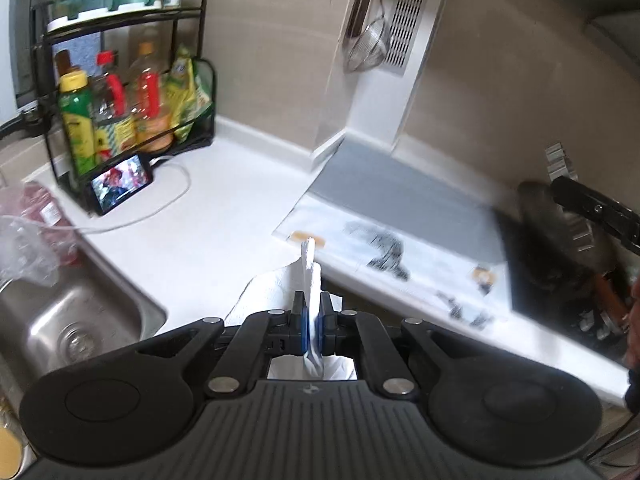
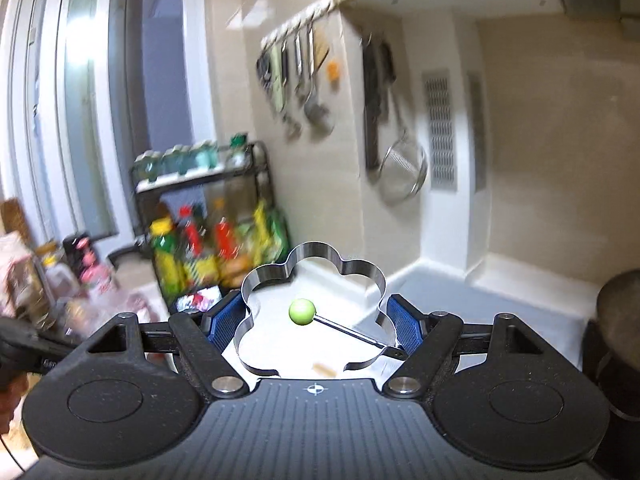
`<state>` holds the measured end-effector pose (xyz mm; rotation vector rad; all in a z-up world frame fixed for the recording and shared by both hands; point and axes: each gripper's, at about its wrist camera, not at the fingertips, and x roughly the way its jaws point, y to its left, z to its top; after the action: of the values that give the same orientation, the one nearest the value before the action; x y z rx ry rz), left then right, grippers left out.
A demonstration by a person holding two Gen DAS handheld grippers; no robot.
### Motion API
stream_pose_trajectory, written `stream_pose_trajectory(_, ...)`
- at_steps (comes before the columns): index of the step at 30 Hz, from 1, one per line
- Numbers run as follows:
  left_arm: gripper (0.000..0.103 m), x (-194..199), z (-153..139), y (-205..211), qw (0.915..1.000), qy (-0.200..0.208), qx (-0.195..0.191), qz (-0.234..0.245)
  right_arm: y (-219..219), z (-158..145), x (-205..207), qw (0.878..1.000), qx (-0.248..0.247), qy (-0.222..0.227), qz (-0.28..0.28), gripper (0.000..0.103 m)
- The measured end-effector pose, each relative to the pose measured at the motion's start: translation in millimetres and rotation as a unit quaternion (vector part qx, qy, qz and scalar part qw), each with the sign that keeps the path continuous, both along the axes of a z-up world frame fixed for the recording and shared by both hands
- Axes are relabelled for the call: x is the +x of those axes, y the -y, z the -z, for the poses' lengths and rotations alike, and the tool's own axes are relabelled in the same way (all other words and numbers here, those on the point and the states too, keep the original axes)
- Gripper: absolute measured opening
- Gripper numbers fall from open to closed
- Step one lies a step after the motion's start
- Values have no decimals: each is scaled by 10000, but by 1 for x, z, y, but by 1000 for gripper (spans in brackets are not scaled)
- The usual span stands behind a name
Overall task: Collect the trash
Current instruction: 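Carry the tissue and metal ring down over the trash bin with both tools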
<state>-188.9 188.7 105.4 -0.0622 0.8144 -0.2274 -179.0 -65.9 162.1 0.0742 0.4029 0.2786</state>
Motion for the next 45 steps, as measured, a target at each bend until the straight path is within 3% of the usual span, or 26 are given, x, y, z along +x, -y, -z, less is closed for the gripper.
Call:
stream_pose_trajectory(9,4,-26,61,36,9945,-919,399,-296,20,59,-19,9948,20,-915,-441,80)
stream_pose_trajectory(15,5,-36,92,51,9891,-1289,567,-431,29,99,-20,9863,109,-1548,-551,80)
stream_pose_trajectory(32,5,-31,161,66,9754,-2015,794,-400,29,152,-18,9737,-230,-2218,-462,80)
stream_pose_trajectory(45,4,-9,219,59,9680,-2408,600,-382,16,216,-7,9600,-385,-2744,-398,80)
